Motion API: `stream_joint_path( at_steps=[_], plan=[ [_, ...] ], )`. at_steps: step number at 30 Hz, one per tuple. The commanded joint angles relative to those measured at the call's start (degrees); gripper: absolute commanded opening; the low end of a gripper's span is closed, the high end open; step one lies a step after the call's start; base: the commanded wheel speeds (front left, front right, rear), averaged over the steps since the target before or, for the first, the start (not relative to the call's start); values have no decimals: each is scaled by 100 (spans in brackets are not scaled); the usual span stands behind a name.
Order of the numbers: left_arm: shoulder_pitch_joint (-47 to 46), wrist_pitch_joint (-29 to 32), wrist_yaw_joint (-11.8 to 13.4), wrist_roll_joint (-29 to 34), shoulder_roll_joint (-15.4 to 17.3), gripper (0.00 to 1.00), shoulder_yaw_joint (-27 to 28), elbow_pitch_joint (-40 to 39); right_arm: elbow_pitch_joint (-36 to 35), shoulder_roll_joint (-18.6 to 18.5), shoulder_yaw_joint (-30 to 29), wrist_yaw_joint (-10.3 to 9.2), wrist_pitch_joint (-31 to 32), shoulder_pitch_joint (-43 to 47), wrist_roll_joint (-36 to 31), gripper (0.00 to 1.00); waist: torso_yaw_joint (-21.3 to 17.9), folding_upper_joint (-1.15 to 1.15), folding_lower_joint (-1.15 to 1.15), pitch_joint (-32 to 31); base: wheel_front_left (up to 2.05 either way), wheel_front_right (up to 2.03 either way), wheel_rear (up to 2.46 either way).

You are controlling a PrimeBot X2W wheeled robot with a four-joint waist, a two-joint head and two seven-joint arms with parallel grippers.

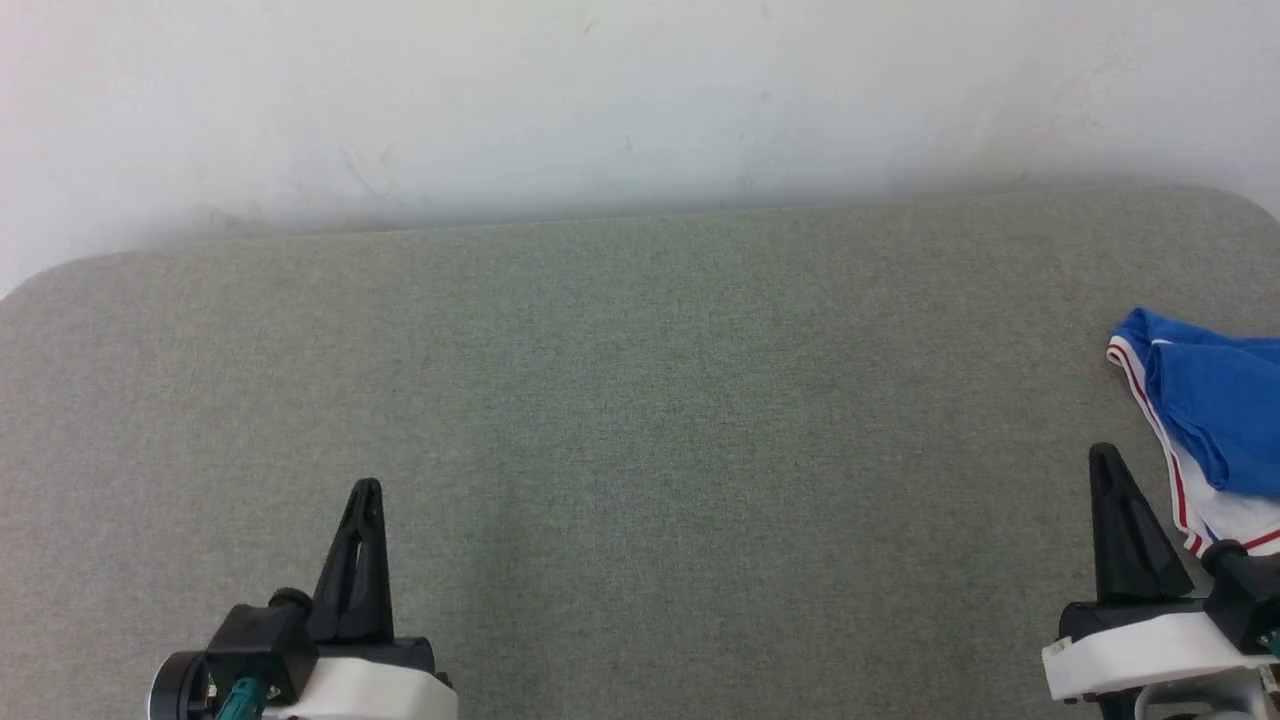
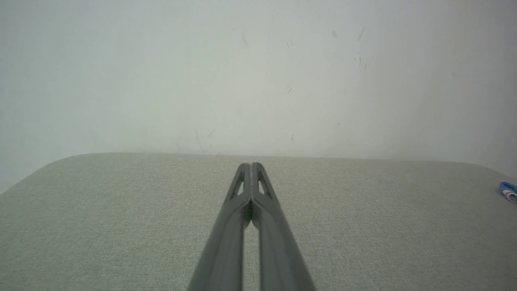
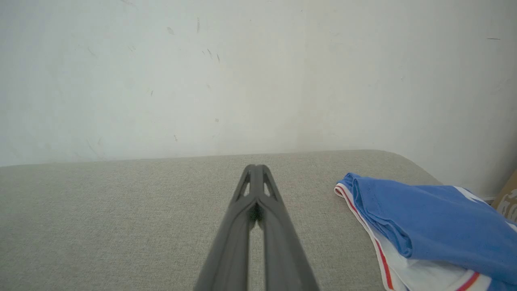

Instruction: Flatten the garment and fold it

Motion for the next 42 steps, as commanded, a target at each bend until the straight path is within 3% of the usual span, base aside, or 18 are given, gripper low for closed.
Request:
stream_joint_path(
  at_steps=[1, 42],
  plan=[
    [-36, 36, -43, 71, -35, 0, 34, 23, -12, 2, 29, -1, 38, -24, -34, 0, 1, 0, 0, -5, 0, 0, 0],
    [-233, 516, -276, 469, -224, 0, 256, 145, -77, 10, 262, -5, 518, -142, -251, 0, 5, 0, 0, -159, 0, 0, 0]
  ],
)
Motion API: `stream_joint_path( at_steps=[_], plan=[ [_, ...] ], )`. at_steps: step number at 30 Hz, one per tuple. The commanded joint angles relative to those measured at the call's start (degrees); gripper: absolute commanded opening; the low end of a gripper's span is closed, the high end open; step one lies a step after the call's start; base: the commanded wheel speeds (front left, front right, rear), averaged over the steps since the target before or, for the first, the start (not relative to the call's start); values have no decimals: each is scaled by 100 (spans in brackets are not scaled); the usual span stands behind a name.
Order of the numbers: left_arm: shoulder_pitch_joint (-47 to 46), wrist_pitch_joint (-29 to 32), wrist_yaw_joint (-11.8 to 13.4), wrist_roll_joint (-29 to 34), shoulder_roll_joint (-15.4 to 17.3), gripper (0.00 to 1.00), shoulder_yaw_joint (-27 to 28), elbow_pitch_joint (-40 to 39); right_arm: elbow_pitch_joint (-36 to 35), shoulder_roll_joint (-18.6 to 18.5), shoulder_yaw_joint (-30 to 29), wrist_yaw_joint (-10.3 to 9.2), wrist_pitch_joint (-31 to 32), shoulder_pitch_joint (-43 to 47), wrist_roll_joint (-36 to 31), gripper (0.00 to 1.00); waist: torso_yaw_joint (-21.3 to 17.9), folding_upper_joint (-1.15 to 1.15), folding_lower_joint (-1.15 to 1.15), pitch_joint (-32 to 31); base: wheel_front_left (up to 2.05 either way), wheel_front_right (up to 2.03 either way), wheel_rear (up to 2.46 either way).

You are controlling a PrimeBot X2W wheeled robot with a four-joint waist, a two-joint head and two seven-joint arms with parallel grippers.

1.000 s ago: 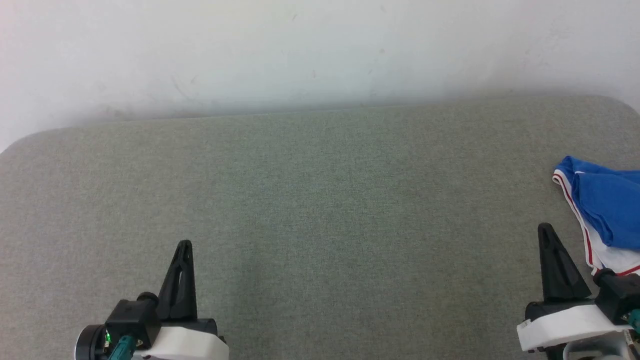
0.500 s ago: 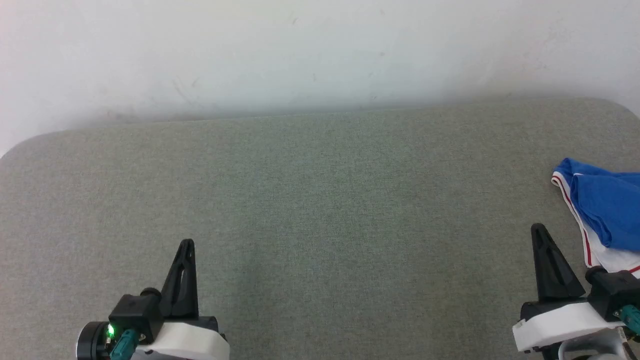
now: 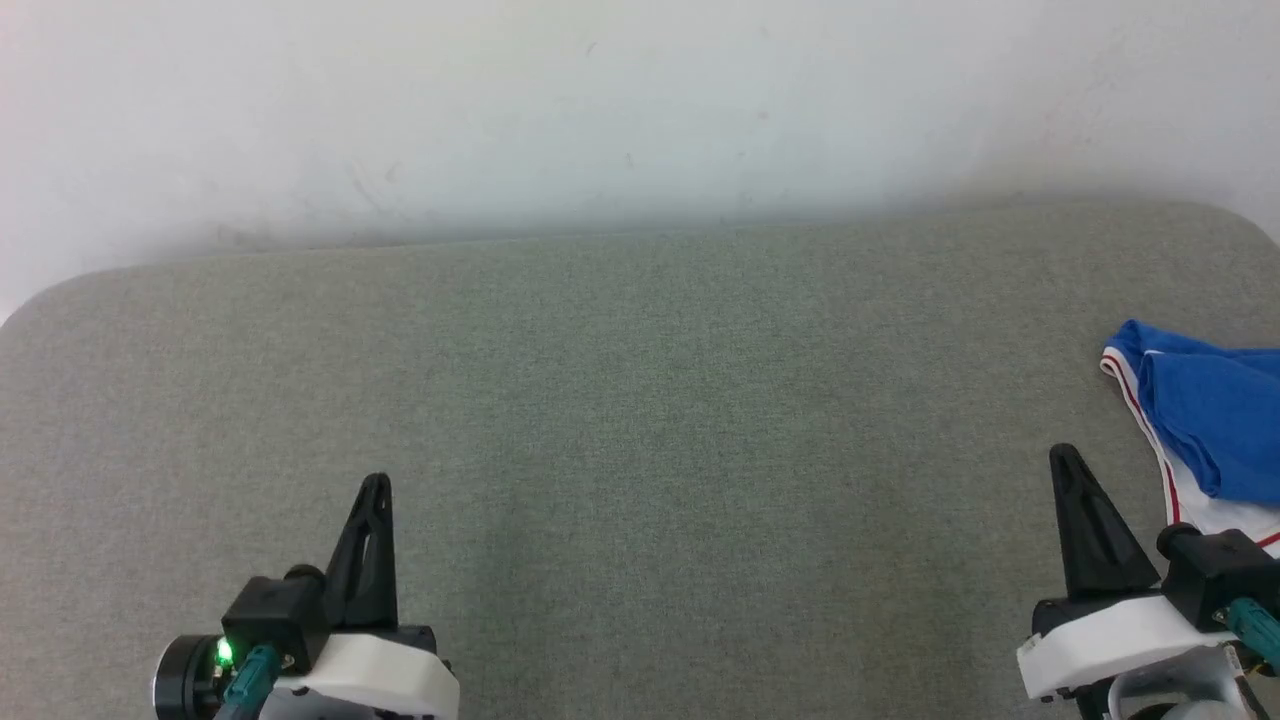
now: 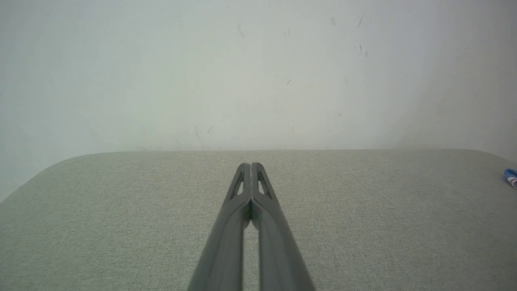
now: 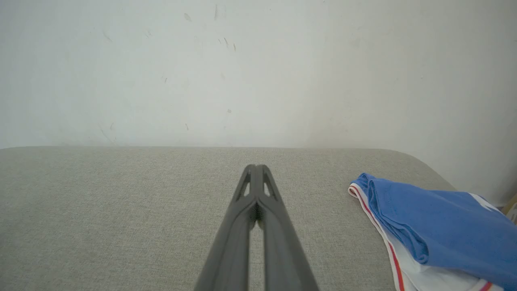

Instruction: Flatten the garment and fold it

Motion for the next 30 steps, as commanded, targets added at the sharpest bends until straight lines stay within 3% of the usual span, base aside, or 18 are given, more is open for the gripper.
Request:
stream_joint_path(
  at_steps=[1, 30],
  plan=[
    [-97, 31, -33, 110, -45, 0, 45, 32, -31, 9, 34, -5, 33, -75, -61, 0, 0, 0, 0, -7, 0, 0, 0],
    [-231, 359, -193, 381, -174, 0, 197, 116, -75, 14, 192, -7, 361, -155, -209, 0, 3, 0, 0, -112, 0, 0, 0]
  ],
)
